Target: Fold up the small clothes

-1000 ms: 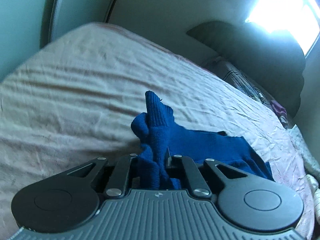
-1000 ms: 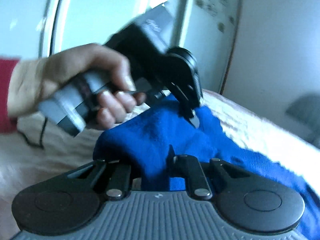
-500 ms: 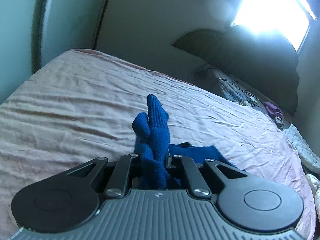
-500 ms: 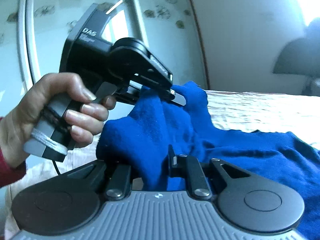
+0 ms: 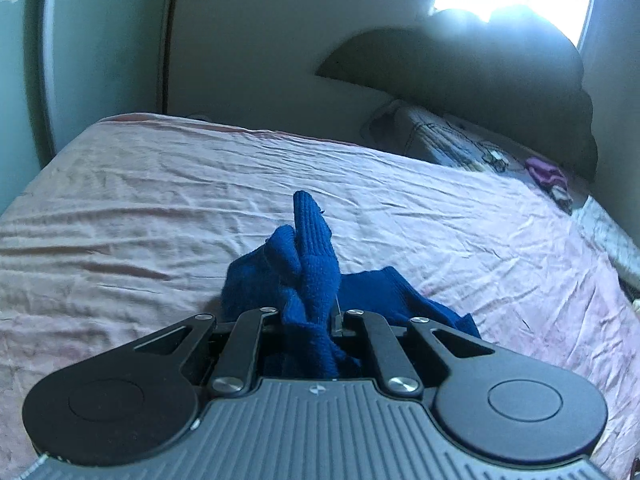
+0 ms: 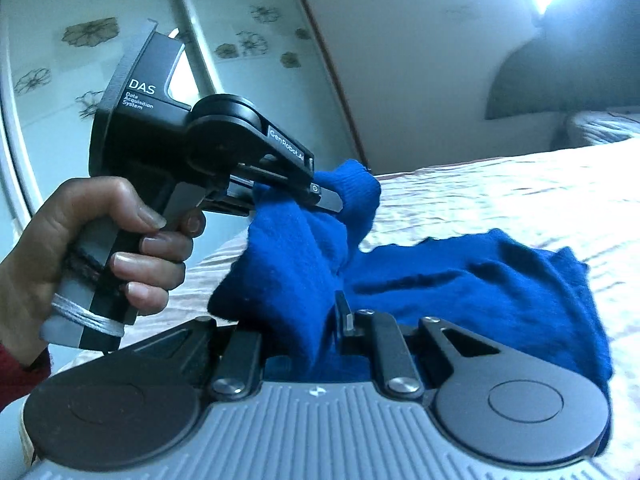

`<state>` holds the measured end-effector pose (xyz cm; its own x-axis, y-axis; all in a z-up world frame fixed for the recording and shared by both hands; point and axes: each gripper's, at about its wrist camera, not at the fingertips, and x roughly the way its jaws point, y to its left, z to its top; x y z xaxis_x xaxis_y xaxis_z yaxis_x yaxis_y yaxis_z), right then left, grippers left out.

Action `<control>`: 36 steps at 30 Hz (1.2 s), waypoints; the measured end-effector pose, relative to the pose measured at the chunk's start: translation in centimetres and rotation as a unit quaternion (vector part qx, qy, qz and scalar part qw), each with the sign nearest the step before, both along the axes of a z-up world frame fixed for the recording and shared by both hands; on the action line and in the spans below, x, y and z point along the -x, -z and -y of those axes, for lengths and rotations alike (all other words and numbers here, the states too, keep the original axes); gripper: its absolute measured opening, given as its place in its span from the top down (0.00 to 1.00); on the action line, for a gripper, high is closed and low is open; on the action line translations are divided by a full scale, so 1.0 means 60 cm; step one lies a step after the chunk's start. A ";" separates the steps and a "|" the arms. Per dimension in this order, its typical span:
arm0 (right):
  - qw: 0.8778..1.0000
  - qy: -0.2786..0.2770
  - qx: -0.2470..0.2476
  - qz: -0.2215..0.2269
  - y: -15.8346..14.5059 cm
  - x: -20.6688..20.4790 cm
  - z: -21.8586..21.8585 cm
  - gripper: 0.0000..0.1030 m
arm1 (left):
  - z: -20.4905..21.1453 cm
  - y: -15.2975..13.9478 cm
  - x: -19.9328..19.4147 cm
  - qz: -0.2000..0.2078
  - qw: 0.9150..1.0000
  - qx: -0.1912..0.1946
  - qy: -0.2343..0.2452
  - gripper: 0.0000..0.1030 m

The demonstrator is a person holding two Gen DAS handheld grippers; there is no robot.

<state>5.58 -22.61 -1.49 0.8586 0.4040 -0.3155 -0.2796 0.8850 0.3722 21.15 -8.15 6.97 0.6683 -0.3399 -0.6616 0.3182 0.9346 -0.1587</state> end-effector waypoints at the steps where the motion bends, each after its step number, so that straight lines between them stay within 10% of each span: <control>1: 1.000 0.004 -0.002 -0.003 0.002 0.002 0.006 0.86 | 0.007 0.001 0.001 0.001 1.000 -0.003 0.002 0.91; 36: 0.994 0.072 -0.063 -0.055 0.038 0.059 0.164 0.91 | 0.220 0.103 -0.017 -0.003 0.996 -0.069 0.055 0.91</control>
